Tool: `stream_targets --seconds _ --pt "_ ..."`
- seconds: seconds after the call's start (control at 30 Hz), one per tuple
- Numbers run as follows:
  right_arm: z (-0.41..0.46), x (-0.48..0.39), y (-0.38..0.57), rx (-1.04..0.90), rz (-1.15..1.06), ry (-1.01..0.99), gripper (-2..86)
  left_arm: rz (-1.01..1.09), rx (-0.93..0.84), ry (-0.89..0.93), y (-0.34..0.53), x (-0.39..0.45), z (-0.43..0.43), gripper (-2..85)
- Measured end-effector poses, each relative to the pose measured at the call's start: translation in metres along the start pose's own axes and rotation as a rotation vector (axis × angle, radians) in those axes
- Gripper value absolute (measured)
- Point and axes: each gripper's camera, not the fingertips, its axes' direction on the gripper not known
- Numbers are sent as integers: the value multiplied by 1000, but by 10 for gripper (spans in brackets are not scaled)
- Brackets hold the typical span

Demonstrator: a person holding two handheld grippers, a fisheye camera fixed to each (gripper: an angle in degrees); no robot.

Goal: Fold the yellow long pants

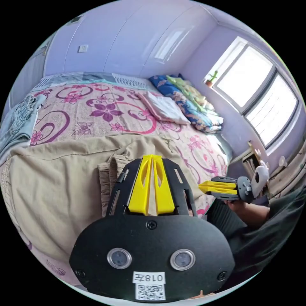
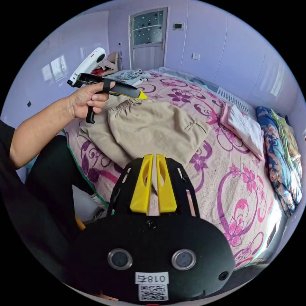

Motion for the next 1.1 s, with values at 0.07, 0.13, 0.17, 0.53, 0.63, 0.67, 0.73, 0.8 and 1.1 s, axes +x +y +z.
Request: stream_targets --seconds 0.07,0.13,0.17,0.53,0.63,0.67,0.73,0.8,1.1 --pt "22 11 13 -135 14 -66 11 -106 -40 -161 -4 -30 22 -10" --pt "21 18 25 -95 61 -107 10 -197 -82 -89 1 -67 38 -10" --pt "19 21 27 -97 73 -120 10 -208 -70 -74 3 -71 36 -10" --pt "-30 55 22 145 162 -144 5 -537 862 -155 256 -176 -248 27" --pt "-30 53 17 130 179 -157 2 -766 860 -187 317 -255 -279 90" --pt "-30 53 14 129 194 -166 1 -795 848 -187 324 -270 -281 100" --pt "-32 54 10 140 226 -192 0 -869 786 -165 331 -321 -283 133" --pt "-37 57 6 150 265 -227 0 -891 714 -150 323 -351 -277 146" --pt "-70 74 4 142 312 -170 -1 -908 533 -220 273 -374 -257 120"
